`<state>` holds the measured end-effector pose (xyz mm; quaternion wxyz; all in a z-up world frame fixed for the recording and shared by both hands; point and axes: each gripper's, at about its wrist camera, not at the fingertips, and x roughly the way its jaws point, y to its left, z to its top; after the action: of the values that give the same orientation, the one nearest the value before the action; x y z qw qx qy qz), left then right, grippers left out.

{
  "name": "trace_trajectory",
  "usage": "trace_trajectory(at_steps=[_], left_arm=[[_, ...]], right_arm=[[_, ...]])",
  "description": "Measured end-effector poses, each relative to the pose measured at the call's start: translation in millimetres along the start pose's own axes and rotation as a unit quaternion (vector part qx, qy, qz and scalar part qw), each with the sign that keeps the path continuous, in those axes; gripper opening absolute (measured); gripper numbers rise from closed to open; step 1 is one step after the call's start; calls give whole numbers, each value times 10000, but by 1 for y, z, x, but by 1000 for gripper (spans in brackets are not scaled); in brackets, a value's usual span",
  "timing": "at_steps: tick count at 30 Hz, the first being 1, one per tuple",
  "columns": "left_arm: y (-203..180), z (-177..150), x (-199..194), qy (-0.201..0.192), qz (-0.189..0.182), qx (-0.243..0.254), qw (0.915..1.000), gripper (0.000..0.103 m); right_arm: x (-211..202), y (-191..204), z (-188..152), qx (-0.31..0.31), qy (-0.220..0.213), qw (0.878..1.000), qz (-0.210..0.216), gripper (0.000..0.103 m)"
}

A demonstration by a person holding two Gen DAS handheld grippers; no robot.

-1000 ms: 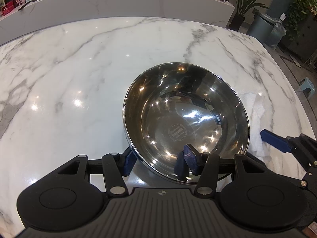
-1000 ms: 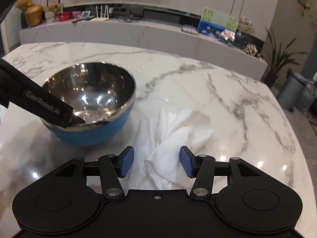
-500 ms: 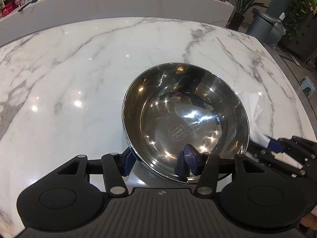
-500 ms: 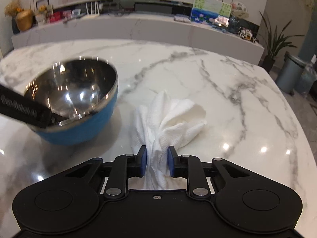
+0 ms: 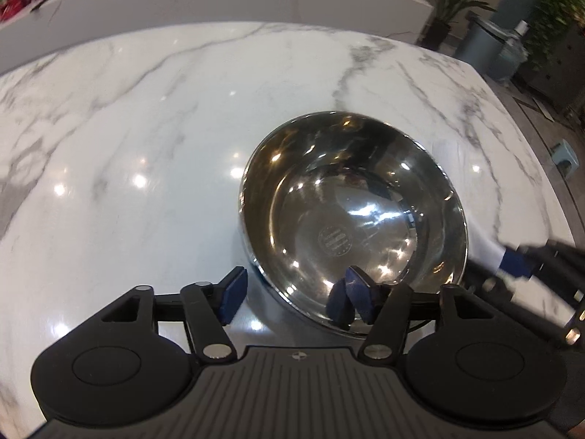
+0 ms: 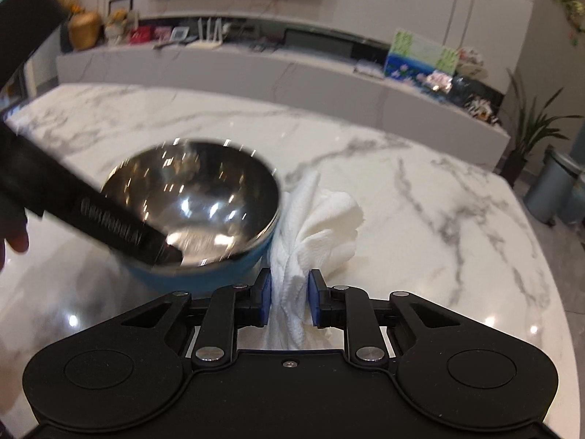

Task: Clean bowl
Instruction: 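Pull the towel away from the bowl with the right gripper, then wipe the outer side again, then open the left gripper to release the bowl rim and lift it away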

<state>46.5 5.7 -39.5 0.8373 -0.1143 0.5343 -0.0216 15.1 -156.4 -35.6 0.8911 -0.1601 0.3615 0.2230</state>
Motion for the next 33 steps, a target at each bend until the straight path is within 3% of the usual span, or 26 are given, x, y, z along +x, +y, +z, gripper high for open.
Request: trace_trajectory(at_steps=[4,9,12,19,33], left_arm=[[7,0,2,167,-151,-305,9993,63],[6,1,1,104,-88,-205,9997,56],[4,1,0,36,-65,-122,9999,51],[0,2,1,-1,-25,-69,10000,52],[-1,3,1,-6,-7,-57,10000,53]], right_arm=[[8,6,-2,-147,141,9997,101,19],[6,11,-2,-227,118,9995,198,19],[1,8,0,-164,-54,9997,150,19],[-18,-5,7,-26,-628,9980,-18,18],[0,6,-5,-201,-53,9992,331,18]])
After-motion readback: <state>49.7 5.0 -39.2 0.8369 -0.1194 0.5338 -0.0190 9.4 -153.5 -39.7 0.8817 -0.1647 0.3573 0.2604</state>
